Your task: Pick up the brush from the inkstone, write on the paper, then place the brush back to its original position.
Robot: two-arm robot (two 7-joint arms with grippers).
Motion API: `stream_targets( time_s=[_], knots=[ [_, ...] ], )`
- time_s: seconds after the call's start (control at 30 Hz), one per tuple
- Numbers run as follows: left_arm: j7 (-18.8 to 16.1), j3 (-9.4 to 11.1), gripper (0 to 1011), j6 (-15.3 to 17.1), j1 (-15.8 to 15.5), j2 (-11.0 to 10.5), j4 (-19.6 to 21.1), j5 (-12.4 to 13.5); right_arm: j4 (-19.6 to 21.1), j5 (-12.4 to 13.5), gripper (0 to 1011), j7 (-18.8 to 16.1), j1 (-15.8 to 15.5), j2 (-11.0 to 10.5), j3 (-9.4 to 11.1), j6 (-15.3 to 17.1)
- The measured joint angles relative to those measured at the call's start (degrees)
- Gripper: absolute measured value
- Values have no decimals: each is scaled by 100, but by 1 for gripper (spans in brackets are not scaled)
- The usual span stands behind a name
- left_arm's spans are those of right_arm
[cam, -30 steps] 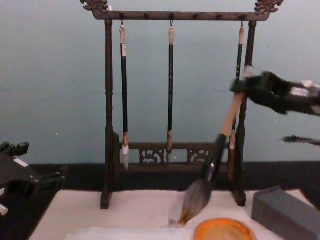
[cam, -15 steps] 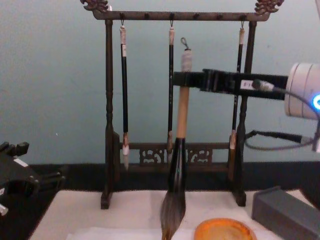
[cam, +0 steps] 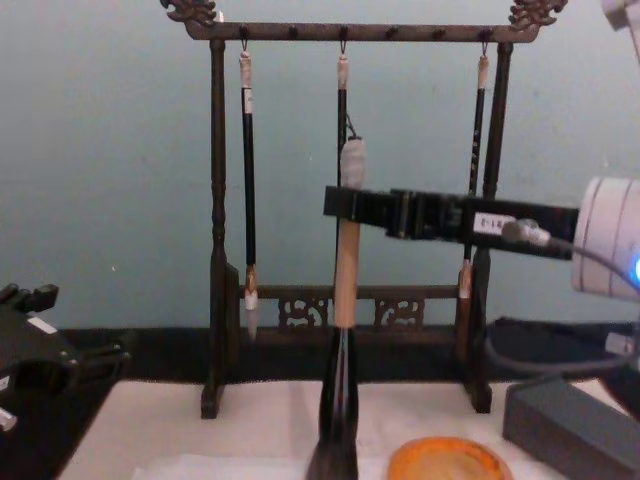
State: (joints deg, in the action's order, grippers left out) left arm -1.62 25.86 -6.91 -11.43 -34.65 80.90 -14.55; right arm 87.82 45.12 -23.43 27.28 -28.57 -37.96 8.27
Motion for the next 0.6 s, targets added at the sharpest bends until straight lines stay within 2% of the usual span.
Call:
stream_targets(
  time_s=[0.2, 0.6],
  knots=[
    [0, 0, 1010, 0, 0, 1, 0, 0, -2, -160, 160, -14, -92, 42, 18, -87],
    [0, 0, 1010, 0, 0, 0, 0, 0, -33, -469, 160, -34, -141, 128, 20, -55]
  ],
)
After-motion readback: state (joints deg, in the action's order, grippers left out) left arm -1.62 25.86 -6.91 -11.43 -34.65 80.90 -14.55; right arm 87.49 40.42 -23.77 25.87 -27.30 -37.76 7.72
